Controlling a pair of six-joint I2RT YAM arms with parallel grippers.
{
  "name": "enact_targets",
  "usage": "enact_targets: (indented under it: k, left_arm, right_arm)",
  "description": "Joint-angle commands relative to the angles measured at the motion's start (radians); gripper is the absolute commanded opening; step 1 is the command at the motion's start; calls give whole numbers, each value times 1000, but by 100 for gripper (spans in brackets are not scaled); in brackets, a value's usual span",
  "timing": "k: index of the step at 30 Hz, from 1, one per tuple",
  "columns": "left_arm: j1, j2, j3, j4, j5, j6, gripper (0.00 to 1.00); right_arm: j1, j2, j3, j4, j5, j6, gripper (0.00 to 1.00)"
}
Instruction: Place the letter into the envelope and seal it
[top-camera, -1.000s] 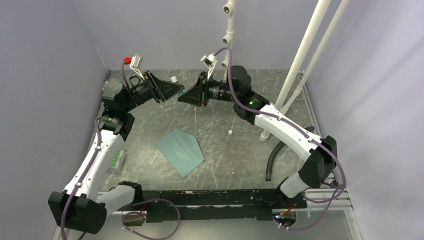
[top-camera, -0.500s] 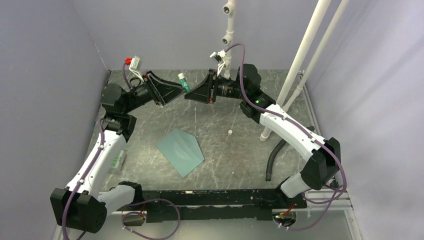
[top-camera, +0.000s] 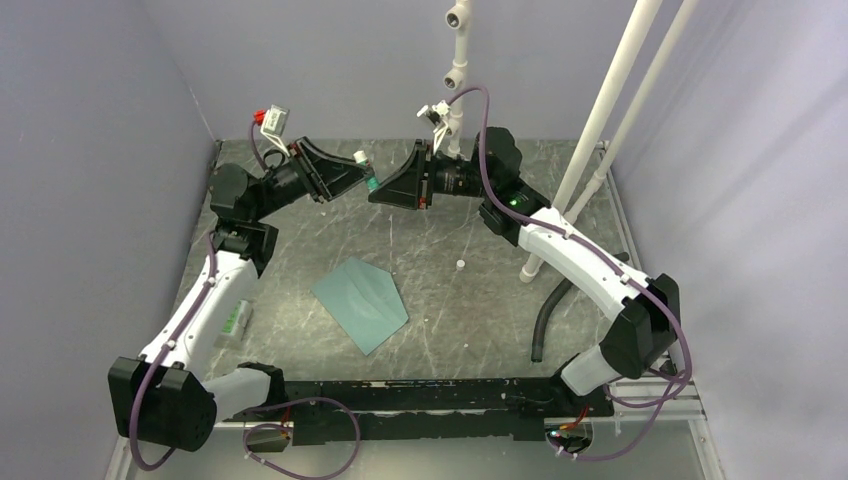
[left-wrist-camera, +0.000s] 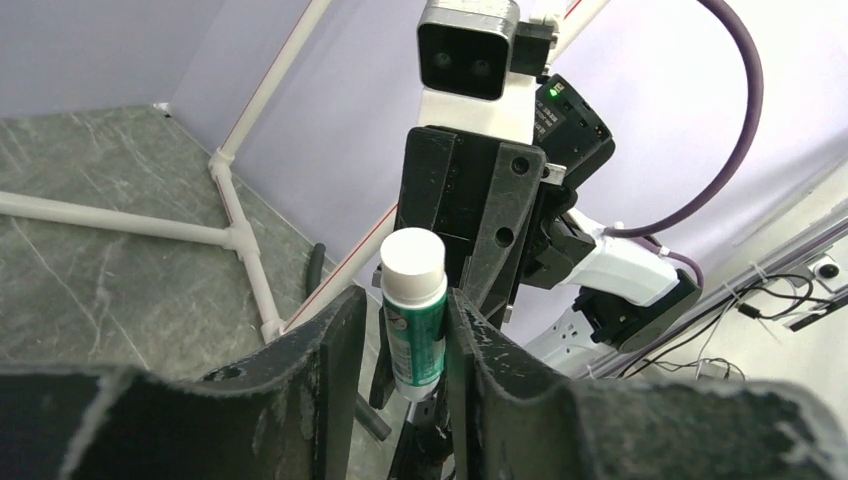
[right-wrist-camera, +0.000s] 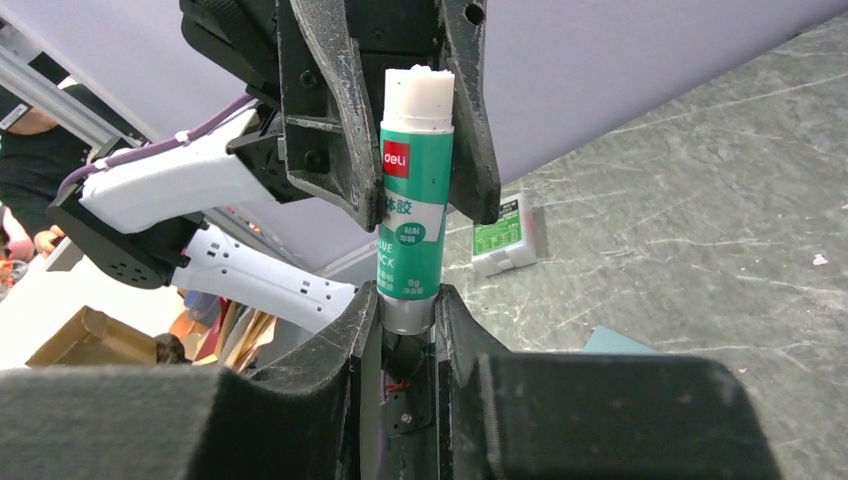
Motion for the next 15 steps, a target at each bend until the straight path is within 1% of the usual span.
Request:
enact_targets:
  k: [1,3,4,6,8,9,10,11,12,13,14,15]
  left_arm:
    - [1,16,0,106,21,-40,35]
    - [1,22,1,131,30,-59,33]
    - [1,26,3,145,36,-68,30]
    - [0,35,8,185,53,-89,19]
    - [-1,42,16,209,61,-101,4]
    - [-1,43,17,216,57,-105,3]
    - [-1,41,17,221,48,-106,2]
    - [-1,34,15,219,32,-107,2]
    - [-1,27,14,212,12,-106,2]
    - [-1,17,12,200,-11,-105,2]
    - [-1,7,14,184,-33,-104,2]
    - [-1,-4,16,163,-55,-102,3]
  right_arm:
    - [1,10,62,-2,-27,-25,0]
    - [1,9,67,-6,-7,-20,0]
    - [1,6,67,-3,-1,-18,0]
    - [0,0,72,-10,23,-20,0]
    - [0,-1,82,-23,36,-23,0]
    - [-1,-2,86,-31,45,-20,1]
    - [-1,-5,85,-33,52,-17,14]
    - [-2,-14,80,-30,67,-9,30]
    - [-3,-27,68,-20,93,2,43]
    - [-6,-43,50,-4,124,16,52]
    - [-8,-59,30,17,153,39,58]
    - [-8,-73,7,44,178,65,60]
